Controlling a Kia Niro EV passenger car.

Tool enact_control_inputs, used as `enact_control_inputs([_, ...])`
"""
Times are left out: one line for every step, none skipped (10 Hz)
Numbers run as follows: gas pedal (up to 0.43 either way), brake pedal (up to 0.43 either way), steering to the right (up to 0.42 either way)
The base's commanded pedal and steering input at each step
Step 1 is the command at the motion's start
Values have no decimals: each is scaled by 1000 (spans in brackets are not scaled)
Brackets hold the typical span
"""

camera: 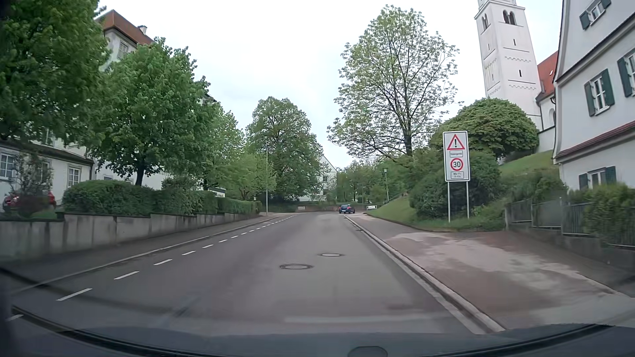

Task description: Follow the waypoints while adhering to traffic rules and regulations

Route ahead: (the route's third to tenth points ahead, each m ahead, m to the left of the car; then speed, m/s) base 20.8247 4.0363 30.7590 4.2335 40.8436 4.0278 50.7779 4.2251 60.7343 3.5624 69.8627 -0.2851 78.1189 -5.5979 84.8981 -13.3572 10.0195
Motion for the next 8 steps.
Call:
enact_control_inputs([47,0,-20])
enact_control_inputs([47,0,-19])
enact_control_inputs([47,0,-19])
enact_control_inputs([47,0,-18])
enact_control_inputs([47,0,-18])
enact_control_inputs([47,0,-15])
enact_control_inputs([47,0,-13])
enact_control_inputs([47,0,-12])
